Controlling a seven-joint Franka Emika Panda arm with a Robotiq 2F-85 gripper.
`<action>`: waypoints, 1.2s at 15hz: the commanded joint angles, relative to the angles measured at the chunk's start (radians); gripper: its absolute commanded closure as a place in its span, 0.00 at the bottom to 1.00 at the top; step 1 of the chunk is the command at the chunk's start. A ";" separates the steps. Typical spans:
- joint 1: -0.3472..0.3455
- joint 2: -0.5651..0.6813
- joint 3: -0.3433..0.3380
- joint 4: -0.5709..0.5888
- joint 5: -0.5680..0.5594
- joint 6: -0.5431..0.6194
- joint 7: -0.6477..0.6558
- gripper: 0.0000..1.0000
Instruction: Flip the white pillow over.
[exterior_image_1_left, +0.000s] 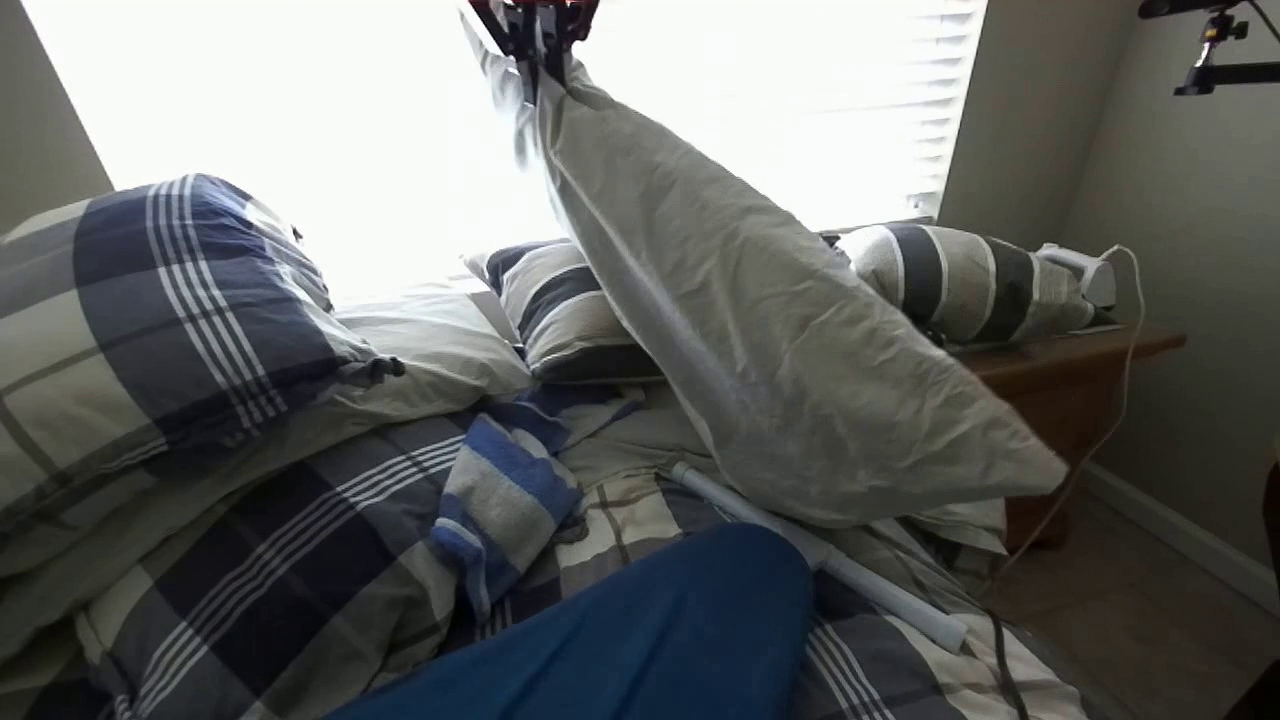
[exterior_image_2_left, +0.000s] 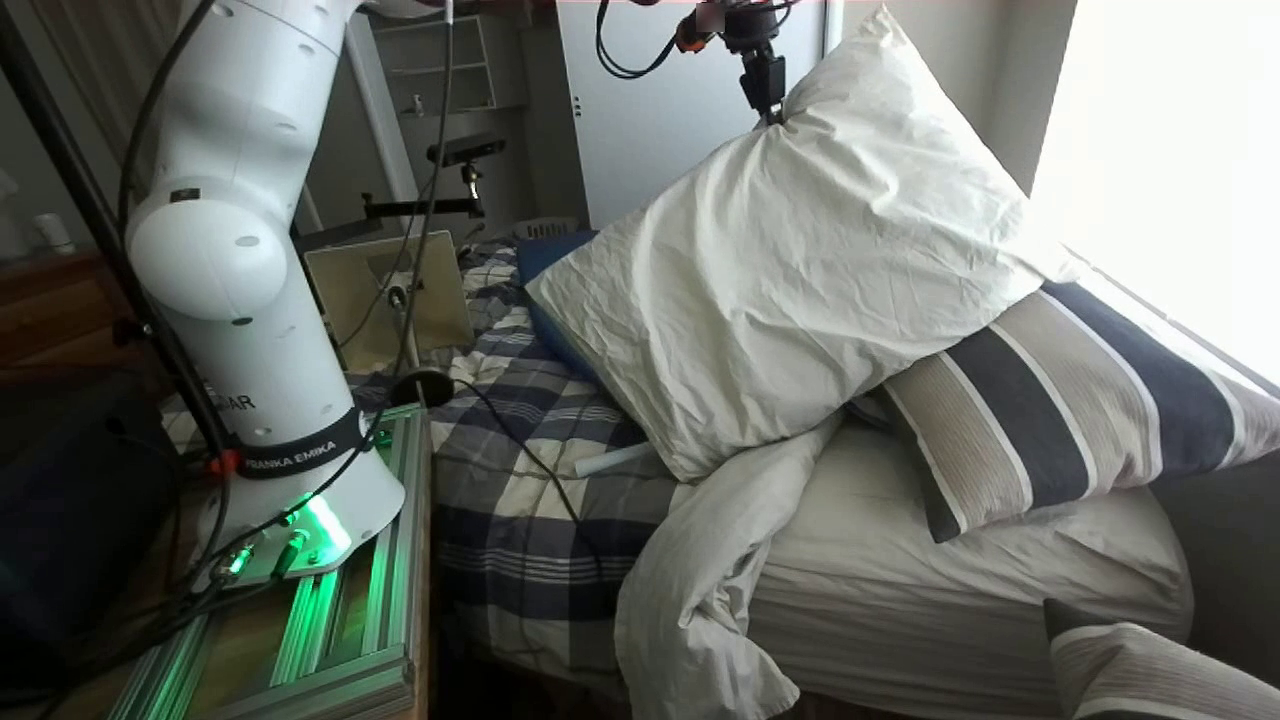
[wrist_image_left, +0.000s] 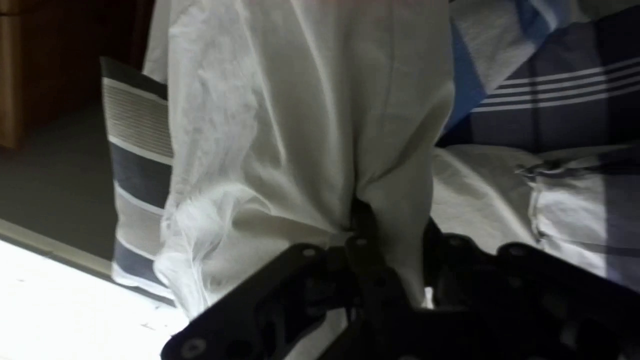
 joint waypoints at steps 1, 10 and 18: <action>-0.049 0.040 0.063 0.084 0.154 -0.048 -0.110 0.45; -0.204 -0.204 0.091 -0.132 0.335 -0.285 -0.378 0.00; -0.224 -0.327 0.040 -0.268 0.311 -0.292 -0.539 0.00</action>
